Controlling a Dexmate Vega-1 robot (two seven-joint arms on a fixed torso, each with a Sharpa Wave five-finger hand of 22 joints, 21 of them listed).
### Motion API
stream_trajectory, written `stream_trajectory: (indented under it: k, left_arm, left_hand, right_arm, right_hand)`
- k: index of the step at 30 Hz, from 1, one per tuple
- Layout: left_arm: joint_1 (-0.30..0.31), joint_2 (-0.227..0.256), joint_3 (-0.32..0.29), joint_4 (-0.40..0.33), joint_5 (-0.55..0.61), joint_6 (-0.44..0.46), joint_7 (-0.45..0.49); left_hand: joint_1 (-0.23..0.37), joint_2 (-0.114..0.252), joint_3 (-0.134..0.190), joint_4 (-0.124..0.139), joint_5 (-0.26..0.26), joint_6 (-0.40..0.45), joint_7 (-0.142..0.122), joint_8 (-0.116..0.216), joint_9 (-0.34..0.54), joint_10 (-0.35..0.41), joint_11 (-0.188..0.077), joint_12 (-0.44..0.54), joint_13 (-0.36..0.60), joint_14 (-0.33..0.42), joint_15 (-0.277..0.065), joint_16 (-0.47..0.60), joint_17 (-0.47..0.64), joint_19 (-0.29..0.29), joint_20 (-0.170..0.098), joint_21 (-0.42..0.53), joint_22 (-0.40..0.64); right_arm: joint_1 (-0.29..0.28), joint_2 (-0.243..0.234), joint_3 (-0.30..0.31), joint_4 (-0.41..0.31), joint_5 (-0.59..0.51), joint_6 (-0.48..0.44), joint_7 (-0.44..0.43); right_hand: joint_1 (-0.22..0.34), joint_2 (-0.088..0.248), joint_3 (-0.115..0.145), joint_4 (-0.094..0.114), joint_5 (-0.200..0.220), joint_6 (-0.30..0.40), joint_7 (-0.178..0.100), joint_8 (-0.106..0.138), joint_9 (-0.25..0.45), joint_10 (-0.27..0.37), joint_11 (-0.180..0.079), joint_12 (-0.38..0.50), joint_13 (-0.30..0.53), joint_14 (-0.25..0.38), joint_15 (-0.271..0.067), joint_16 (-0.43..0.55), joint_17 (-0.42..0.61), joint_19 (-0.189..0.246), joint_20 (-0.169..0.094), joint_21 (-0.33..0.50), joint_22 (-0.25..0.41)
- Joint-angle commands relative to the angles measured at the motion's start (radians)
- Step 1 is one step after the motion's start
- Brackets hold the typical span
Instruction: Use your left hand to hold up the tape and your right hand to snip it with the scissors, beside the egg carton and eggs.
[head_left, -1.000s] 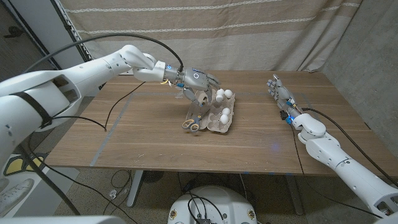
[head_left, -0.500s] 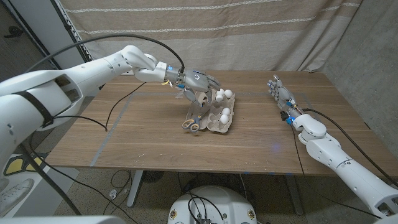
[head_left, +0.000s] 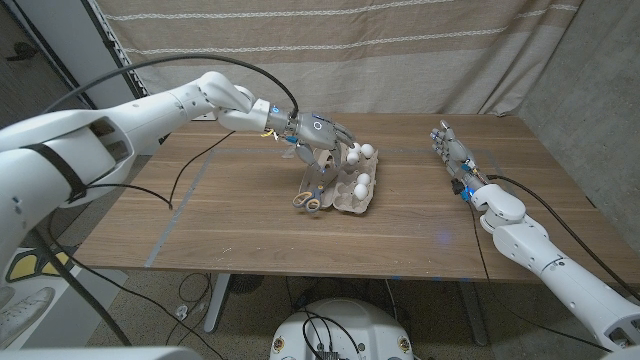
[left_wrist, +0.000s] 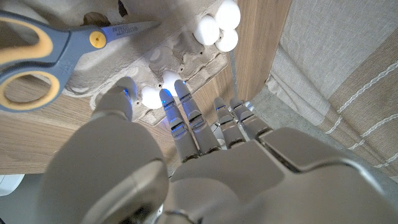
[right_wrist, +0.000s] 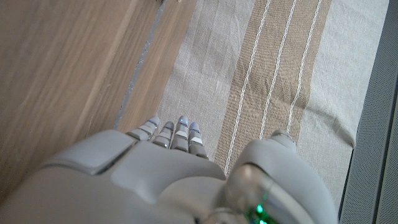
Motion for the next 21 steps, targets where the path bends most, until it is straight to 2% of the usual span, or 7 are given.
stream_trajectory:
  k: [1, 17, 21]
  left_arm:
    - [-0.022, -0.017, 0.030, 0.011, 0.032, 0.001, 0.023]
    - [-0.046, -0.031, 0.072, 0.012, 0.051, 0.004, 0.035]
    - [-0.042, -0.019, 0.086, -0.019, 0.089, 0.035, 0.064]
  left_hand:
    - [-0.005, -0.011, 0.002, 0.001, -0.004, -0.008, -0.001, -0.003, 0.003, -0.008, 0.002, -0.007, 0.005, -0.005, -0.176, -0.004, 0.000, -0.001, -0.140, 0.004, 0.001]
    - [-0.024, -0.027, -0.005, 0.003, -0.002, -0.042, -0.001, -0.009, 0.005, -0.034, 0.002, -0.015, 0.007, -0.022, -0.176, -0.007, -0.003, -0.007, -0.137, 0.003, 0.001]
    - [-0.026, -0.028, -0.005, 0.003, -0.001, -0.048, -0.001, -0.009, 0.005, -0.039, 0.002, -0.016, 0.008, -0.026, -0.176, -0.007, -0.003, -0.009, -0.134, 0.003, 0.001]
  right_arm:
    - [-0.013, -0.003, 0.006, -0.009, 0.002, 0.005, -0.006]
    - [-0.041, -0.012, 0.017, -0.031, 0.002, 0.013, -0.018]
    - [-0.042, -0.012, 0.016, -0.031, 0.003, 0.013, -0.014]
  right_hand:
    - [0.000, 0.011, -0.002, -0.004, -0.004, 0.005, -0.003, 0.000, 0.005, -0.006, 0.002, 0.005, 0.002, -0.009, -0.013, 0.003, 0.003, -0.008, -0.003, 0.006, 0.004]
    - [0.000, 0.011, -0.002, -0.004, -0.005, 0.007, -0.003, 0.000, 0.005, -0.008, 0.001, 0.004, 0.002, -0.009, -0.011, 0.003, 0.003, -0.008, -0.003, 0.006, 0.004]
    - [0.000, 0.011, -0.002, -0.004, -0.005, 0.006, -0.004, 0.000, 0.005, -0.007, 0.001, 0.005, 0.002, -0.009, -0.011, 0.003, 0.003, -0.009, -0.003, 0.006, 0.004]
